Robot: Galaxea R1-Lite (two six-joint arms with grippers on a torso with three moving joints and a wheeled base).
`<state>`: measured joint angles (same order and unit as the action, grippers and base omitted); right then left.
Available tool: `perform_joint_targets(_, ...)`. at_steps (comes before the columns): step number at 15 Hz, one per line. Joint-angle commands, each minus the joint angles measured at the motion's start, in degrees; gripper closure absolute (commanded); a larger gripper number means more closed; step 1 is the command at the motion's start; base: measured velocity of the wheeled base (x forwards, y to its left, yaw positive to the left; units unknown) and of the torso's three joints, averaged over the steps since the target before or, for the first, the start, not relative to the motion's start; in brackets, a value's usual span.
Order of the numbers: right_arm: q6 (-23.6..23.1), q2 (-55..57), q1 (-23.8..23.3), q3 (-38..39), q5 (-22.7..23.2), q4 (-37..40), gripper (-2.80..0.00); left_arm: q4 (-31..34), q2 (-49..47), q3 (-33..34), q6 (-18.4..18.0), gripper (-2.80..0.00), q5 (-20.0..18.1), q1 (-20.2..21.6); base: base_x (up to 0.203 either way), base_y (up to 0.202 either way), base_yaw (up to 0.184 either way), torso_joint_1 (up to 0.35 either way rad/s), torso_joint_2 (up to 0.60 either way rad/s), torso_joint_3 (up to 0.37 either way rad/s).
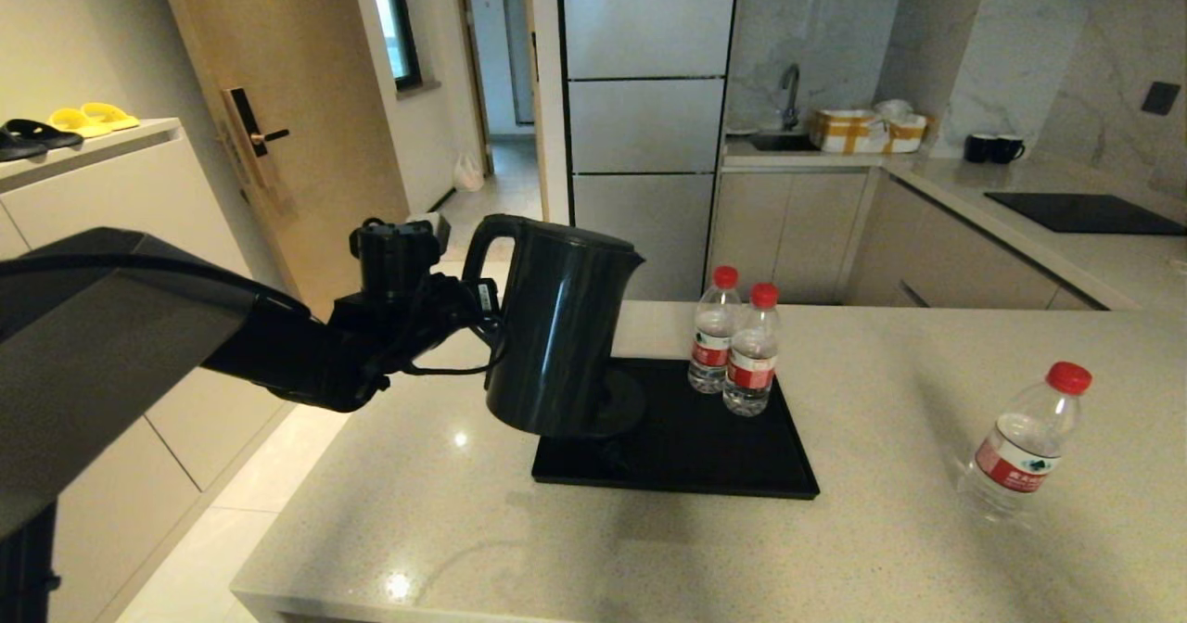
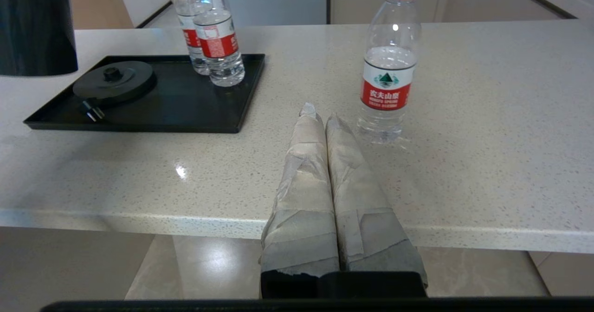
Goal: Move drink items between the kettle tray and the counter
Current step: Return the kettle to its original position
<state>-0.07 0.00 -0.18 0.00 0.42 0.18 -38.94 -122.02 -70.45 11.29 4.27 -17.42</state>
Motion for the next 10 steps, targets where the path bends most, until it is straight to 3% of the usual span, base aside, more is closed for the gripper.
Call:
perform_joint_targets(1,-0.01,0.0,0.01,0.09,0.02,-0.01,0.0,-0.64,-2.02,-1.05,-0.03,0.0,0.19,-2.58,0.0,0.0,0.0,0.0,0.0,0.0)
perform_joint_targets(10,-0.01,0.0,0.01,0.09,0.02,-0.01,0.0,1.02,-12.12,-12.42,-0.94,0.0,0.53,-4.29,0.0,0.0,0.0,0.0,0.0,0.0)
